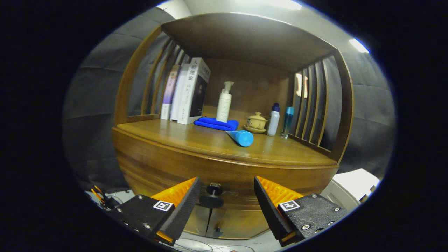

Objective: Pull open the drawer, take out the items inside it, and place them on the countertop above the cabinet.

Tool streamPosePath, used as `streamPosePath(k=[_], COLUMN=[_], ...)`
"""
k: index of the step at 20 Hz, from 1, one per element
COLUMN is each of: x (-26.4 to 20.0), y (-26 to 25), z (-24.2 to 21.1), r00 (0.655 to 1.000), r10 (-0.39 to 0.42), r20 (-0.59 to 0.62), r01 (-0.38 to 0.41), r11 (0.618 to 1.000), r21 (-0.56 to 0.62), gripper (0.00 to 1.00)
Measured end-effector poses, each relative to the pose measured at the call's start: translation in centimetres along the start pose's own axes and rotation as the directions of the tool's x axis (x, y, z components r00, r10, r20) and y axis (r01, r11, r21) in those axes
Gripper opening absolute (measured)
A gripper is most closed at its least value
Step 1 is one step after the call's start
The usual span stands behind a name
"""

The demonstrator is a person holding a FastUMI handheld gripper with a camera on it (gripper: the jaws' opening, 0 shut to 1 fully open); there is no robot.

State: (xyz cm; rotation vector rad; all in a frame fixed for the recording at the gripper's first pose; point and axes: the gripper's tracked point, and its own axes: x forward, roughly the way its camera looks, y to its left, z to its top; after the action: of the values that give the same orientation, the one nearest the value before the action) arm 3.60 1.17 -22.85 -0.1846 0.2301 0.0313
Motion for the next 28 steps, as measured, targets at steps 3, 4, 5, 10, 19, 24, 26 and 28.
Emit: streamPosePath(k=[3,4,5,10,19,24,26,28], x=[-3.3,-4.4,-5.4,-10.5,-14.5,-13.4,-12.9,-12.3], y=[-2.4,-3.5,-4.8,-8.0,-9.9,-9.7,-9.8,-8.7], z=[6.6,9.1,11.4,19.8,21.7,20.8,20.2,20.0], r00=[0.995,0.992,0.989,0.982,0.979,0.981,0.982,0.986], r10=[0.011,0.008,-0.004,-0.042,-0.096,-0.105,-0.131,-0.108], r20=[0.101,0.129,0.149,0.185,0.179,0.160,0.138,0.129], r01=[-0.012,-0.008,0.004,0.027,0.069,0.081,0.111,0.088], r11=[1.000,1.000,1.000,0.996,0.986,0.986,0.984,0.984], r21=[0.009,0.003,-0.001,0.083,0.152,0.148,0.142,0.152], gripper=[0.95,0.94,0.94,0.95,0.95,0.95,0.95,0.95])
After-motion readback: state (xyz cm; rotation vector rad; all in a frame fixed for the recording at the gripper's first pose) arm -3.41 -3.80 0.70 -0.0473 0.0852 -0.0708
